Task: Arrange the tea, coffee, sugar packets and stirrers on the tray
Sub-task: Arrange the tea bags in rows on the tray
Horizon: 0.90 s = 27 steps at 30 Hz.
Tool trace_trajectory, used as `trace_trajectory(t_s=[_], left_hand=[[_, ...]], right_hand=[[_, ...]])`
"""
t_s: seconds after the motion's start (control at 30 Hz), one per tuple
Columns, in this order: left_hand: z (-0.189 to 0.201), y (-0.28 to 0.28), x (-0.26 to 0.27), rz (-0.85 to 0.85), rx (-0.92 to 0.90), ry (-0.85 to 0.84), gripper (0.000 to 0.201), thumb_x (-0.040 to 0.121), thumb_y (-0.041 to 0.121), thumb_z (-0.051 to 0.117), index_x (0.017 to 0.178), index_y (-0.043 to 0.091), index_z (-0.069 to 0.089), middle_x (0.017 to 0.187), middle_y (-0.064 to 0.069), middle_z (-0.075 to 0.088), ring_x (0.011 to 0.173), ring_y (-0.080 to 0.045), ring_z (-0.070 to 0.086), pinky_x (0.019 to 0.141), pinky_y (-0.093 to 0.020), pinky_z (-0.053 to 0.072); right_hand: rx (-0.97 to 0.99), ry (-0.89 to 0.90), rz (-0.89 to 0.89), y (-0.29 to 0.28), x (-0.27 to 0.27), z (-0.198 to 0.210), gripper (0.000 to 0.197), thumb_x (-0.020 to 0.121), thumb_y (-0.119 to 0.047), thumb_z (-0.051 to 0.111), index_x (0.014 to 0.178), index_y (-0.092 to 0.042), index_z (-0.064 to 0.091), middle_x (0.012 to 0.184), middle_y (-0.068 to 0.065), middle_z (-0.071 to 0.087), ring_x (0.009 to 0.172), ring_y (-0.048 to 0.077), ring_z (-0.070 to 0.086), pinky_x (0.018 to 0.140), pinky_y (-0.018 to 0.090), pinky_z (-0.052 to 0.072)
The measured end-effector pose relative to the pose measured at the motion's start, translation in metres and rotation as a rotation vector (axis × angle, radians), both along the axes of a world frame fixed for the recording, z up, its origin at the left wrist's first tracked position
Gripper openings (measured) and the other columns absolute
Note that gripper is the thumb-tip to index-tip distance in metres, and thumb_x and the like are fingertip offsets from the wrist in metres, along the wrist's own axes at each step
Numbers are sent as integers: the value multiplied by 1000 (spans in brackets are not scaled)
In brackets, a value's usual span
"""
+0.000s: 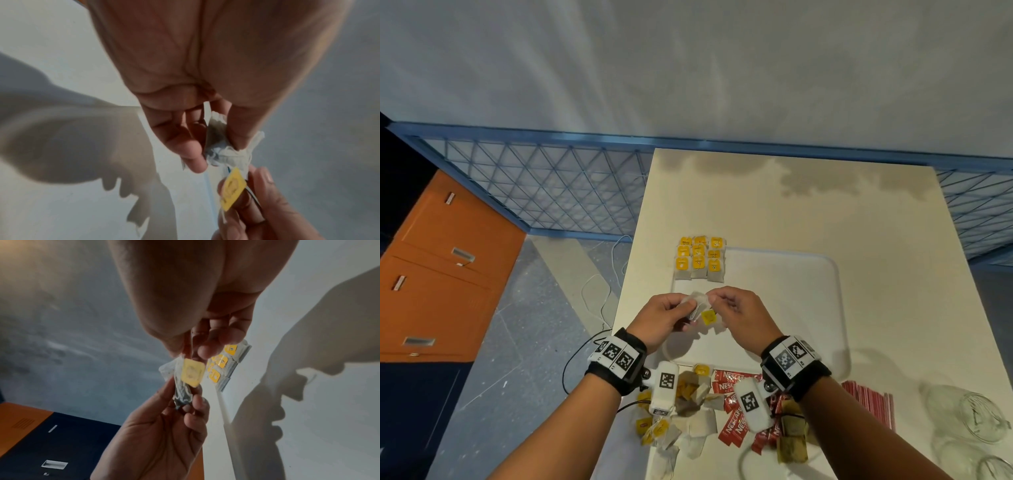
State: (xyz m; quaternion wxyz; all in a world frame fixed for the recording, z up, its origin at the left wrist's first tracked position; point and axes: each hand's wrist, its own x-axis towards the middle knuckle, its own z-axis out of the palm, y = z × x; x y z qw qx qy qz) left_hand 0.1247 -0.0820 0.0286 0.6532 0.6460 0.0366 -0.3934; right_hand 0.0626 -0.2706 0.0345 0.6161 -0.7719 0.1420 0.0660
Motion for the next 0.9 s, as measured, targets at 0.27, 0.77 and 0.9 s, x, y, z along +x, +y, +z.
trace_trajectory(t_s=[0.27, 0.77, 0.9], left_hand=[[-2, -4, -4, 67, -28, 57, 24, 99, 18, 60, 102, -2, 74, 83, -23, 69, 62, -22, 59, 65, -27, 56], [-4, -11, -11, 27, -14, -17, 31, 100, 22, 59, 104, -5, 72, 88, -14, 69, 81, -20, 64, 71, -26, 52], [-7, -7, -10, -26, -13, -61, 18, 99, 15, 61, 107, 9, 76, 89, -8, 73, 83, -16, 67, 76, -27, 53]], right_hand=[[48, 95, 15, -2, -7, -2, 8, 92, -14, 73, 98, -14, 78, 83, 4, 75, 65, 6, 63, 65, 24, 51], [72, 55, -164, 8, 1, -5, 19, 86, -24, 82, 100, -23, 70, 65, 0, 62, 59, 13, 63, 61, 29, 51], [51, 76, -164, 10, 3, -12, 15, 85, -28, 81, 88, -20, 69, 62, -3, 60, 59, 17, 57, 60, 32, 48]])
